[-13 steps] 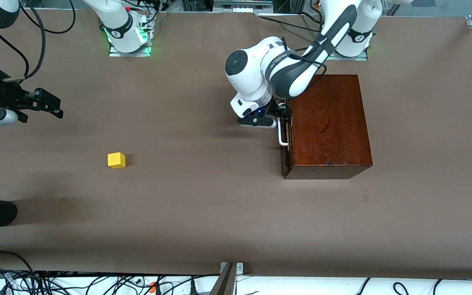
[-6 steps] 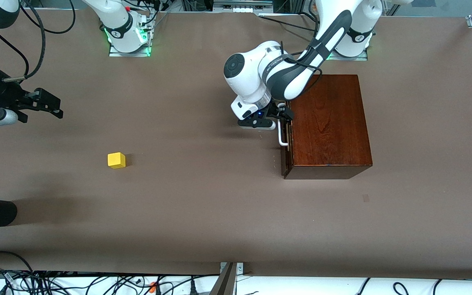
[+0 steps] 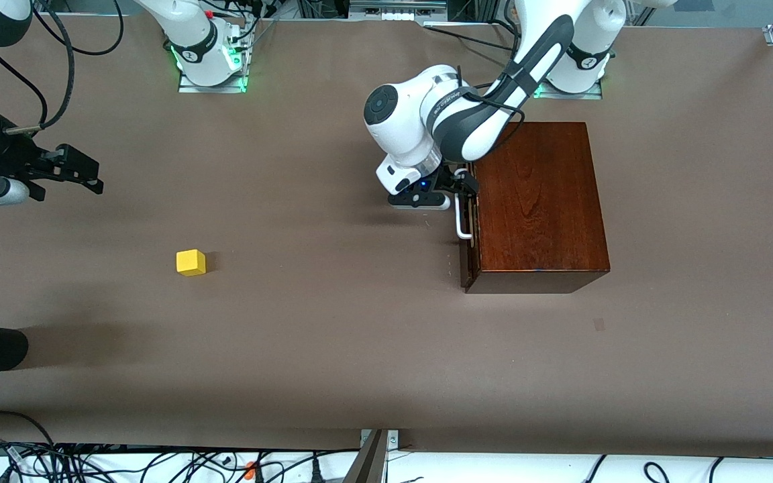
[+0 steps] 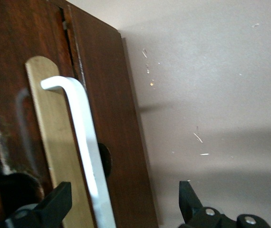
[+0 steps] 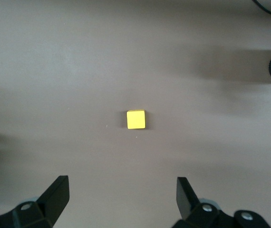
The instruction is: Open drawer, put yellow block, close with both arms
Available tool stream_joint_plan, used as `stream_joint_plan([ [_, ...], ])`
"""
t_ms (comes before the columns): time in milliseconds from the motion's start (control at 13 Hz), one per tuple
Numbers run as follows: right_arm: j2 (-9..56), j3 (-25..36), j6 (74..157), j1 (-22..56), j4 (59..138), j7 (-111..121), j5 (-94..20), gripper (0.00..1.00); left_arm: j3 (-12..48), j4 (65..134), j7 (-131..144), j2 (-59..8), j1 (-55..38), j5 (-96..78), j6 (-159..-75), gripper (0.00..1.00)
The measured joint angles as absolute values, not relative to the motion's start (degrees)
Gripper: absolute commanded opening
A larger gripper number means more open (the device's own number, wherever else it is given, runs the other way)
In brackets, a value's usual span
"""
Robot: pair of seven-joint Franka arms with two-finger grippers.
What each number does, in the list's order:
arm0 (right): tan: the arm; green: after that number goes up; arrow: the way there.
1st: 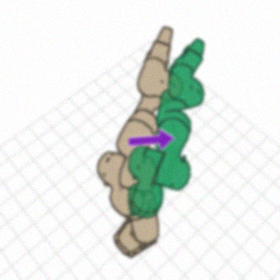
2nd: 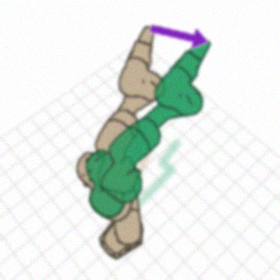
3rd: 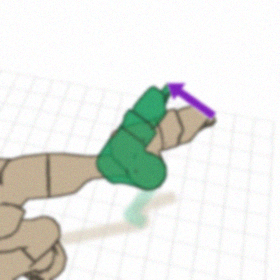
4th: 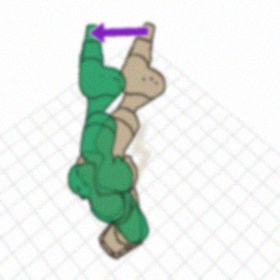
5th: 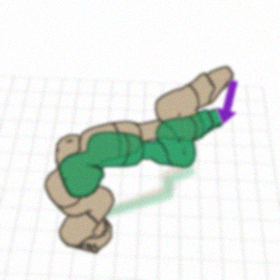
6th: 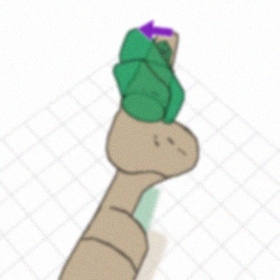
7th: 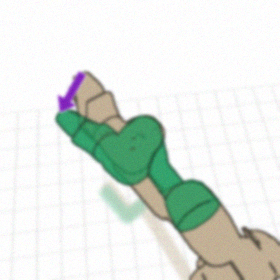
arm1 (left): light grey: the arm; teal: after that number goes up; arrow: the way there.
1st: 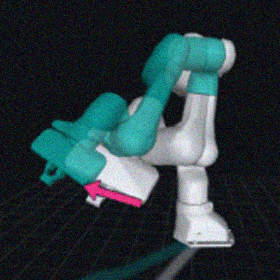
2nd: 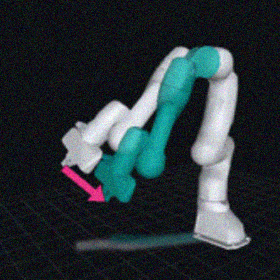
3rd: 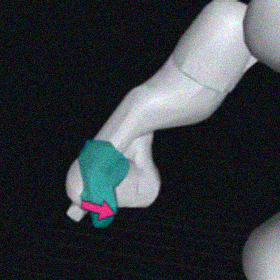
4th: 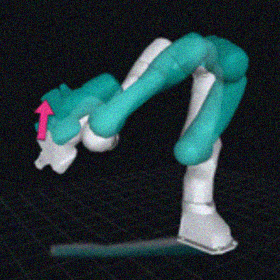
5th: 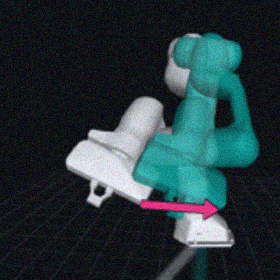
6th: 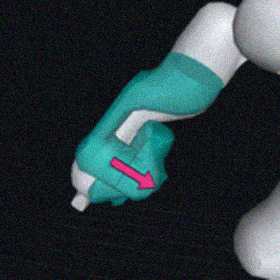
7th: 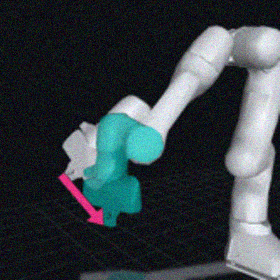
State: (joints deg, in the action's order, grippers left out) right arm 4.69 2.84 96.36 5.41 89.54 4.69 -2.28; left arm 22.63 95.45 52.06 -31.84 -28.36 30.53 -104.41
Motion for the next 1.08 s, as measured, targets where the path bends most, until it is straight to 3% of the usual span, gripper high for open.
stream_joint_plan([
  [1080,4.69,3.03,96.36,5.4,89.54,4.46,-2.28,1.0,22.46,95.62,54.97,-33.25,-29.42,30.52,-105.81,1.0],
])
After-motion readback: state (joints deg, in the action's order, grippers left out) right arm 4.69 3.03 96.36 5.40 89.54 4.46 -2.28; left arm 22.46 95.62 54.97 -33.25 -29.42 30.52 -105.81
